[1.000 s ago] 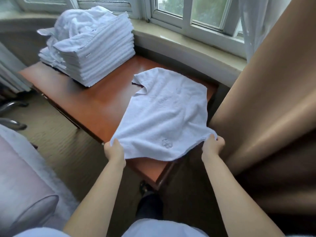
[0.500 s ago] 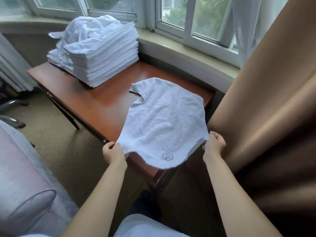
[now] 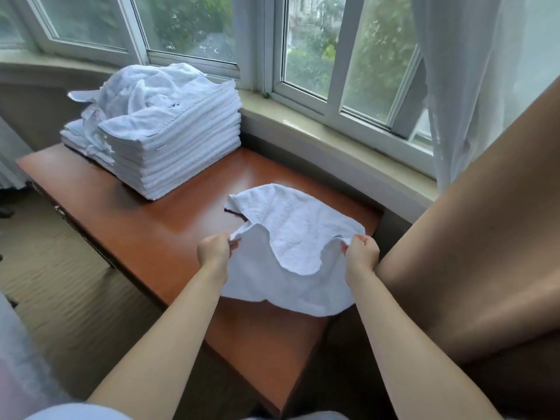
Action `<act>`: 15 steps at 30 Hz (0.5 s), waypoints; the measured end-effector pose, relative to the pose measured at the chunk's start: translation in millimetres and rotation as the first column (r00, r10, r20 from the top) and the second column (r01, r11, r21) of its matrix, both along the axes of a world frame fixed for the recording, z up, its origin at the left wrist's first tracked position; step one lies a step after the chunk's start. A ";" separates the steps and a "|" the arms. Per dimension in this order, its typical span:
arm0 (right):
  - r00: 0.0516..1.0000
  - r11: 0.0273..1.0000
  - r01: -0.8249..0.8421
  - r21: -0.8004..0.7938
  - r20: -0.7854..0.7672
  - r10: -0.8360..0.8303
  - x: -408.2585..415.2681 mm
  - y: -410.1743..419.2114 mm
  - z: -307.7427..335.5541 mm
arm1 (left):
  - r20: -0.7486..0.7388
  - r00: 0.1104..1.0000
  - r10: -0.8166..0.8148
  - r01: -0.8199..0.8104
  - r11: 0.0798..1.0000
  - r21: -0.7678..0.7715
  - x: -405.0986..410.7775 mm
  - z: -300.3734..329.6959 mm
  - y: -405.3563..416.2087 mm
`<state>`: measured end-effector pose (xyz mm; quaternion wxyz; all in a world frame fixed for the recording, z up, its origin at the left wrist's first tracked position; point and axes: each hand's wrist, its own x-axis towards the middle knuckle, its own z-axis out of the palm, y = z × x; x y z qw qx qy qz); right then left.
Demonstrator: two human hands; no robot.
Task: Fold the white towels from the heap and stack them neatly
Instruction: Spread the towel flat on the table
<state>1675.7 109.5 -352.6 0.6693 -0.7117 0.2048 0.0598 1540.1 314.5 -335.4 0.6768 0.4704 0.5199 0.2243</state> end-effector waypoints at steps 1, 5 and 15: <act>1.000 0.999 0.005 -0.032 0.014 -0.004 8.2 5.3 1.5 | -0.004 1.000 0.007 -0.007 1.000 0.016 8.7 1.9 6.9; 0.997 0.996 -0.010 -0.088 0.071 0.016 45.1 32.5 14.1 | 0.013 0.999 0.039 -0.040 0.994 0.097 47.1 11.2 28.2; 0.961 0.983 -0.175 0.056 0.225 0.159 166.6 89.3 16.6 | 0.124 0.946 -0.299 0.224 0.881 0.417 159.3 5.3 92.3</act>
